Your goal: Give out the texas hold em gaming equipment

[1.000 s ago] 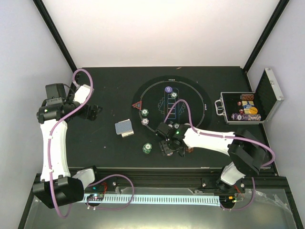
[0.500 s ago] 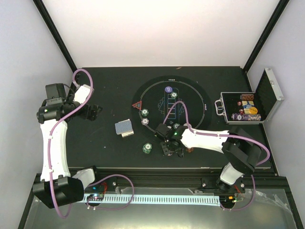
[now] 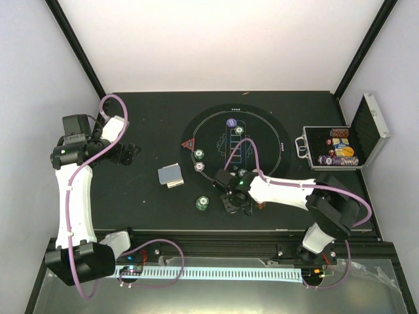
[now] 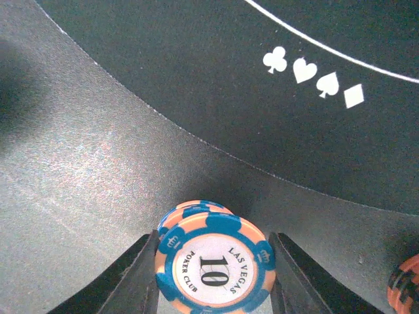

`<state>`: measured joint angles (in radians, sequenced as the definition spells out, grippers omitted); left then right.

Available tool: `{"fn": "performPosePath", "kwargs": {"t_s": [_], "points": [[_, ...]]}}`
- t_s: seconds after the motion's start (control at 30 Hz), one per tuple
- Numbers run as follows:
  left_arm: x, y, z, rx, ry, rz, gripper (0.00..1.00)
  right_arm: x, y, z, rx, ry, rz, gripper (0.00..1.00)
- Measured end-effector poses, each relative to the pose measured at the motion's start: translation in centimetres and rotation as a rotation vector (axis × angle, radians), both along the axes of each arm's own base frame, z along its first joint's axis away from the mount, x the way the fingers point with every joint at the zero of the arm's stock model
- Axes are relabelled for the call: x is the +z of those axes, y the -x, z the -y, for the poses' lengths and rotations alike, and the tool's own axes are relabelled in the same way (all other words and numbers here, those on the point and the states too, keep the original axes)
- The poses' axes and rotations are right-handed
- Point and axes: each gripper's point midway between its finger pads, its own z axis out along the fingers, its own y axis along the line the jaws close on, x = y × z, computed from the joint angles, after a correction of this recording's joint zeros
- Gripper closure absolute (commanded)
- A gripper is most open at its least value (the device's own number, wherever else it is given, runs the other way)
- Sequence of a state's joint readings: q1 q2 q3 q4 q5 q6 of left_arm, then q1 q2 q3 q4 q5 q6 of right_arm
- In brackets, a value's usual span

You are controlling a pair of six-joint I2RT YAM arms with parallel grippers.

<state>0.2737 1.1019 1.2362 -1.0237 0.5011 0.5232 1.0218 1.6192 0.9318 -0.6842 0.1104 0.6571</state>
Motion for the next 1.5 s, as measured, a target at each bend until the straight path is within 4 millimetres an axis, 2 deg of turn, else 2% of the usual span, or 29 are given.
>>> {"fn": "performPosePath", "kwargs": {"t_s": [0.27,0.47,0.6,0.77,0.83,0.97,1.1,1.3,1.43,1.5], "points": [[0.0,0.0,0.0,0.000,0.000,0.000,0.01,3.1,-0.9,-0.9,0.001,-0.033,0.044,0.67],[0.0,0.0,0.0,0.000,0.000,0.000,0.01,6.8,-3.5,-2.0,-0.004,-0.063,0.112,0.67],[0.0,0.0,0.0,0.000,0.000,0.000,0.01,9.1,-7.6,-0.7,-0.062,-0.070,0.163,0.68],[0.0,0.0,0.0,0.000,0.000,0.000,0.01,11.3,-16.5,2.9,-0.203,-0.049,0.236,0.68],[0.0,0.0,0.0,0.000,0.000,0.000,0.01,11.4,-19.8,4.1,-0.245,-0.034,0.255,0.67],[-0.1,0.0,0.0,0.000,0.001,-0.002,0.01,10.5,-26.7,6.1,-0.311,-0.002,0.276,0.67],[-0.5,-0.3,-0.1,-0.001,0.006,-0.019,0.01,8.2,-31.4,7.4,-0.351,0.014,0.264,0.67],[-1.1,-0.6,-0.1,-0.005,0.018,-0.040,0.01,3.8,-35.8,8.5,-0.386,0.017,0.221,0.67],[-1.1,-0.7,0.0,-0.006,0.020,-0.041,0.01,0.8,-37.2,9.1,-0.402,0.022,0.187,0.66],[-1.1,-0.7,0.0,-0.007,0.020,-0.041,0.01,-0.4,-37.5,9.4,-0.409,0.024,0.169,0.62]]}}
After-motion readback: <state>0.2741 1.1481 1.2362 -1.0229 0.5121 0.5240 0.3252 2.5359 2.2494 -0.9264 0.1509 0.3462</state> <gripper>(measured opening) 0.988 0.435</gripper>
